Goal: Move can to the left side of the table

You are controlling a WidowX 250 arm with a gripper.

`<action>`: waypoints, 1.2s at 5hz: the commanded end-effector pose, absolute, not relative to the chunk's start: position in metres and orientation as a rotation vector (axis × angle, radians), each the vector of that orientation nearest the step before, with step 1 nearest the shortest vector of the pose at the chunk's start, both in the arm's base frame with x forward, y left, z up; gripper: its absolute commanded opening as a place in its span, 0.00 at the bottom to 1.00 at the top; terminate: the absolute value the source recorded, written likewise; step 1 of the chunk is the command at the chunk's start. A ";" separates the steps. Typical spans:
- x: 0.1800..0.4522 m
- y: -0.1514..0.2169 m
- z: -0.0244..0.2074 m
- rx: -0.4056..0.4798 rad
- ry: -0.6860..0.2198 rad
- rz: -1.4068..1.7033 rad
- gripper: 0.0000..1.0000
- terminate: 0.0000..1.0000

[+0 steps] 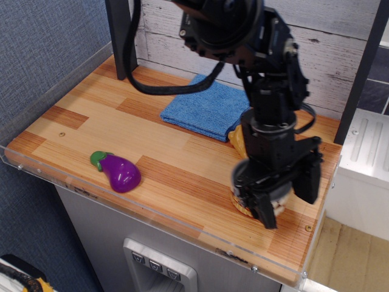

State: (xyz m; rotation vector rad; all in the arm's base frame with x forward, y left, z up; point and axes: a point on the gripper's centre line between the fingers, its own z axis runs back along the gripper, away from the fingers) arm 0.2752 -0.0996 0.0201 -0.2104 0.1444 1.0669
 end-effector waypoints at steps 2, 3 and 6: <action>0.281 -0.041 0.036 -0.204 0.080 1.268 1.00 0.00; 0.284 -0.019 0.034 -0.224 0.106 1.270 1.00 0.00; 0.307 0.031 0.032 -0.232 0.103 1.258 1.00 0.00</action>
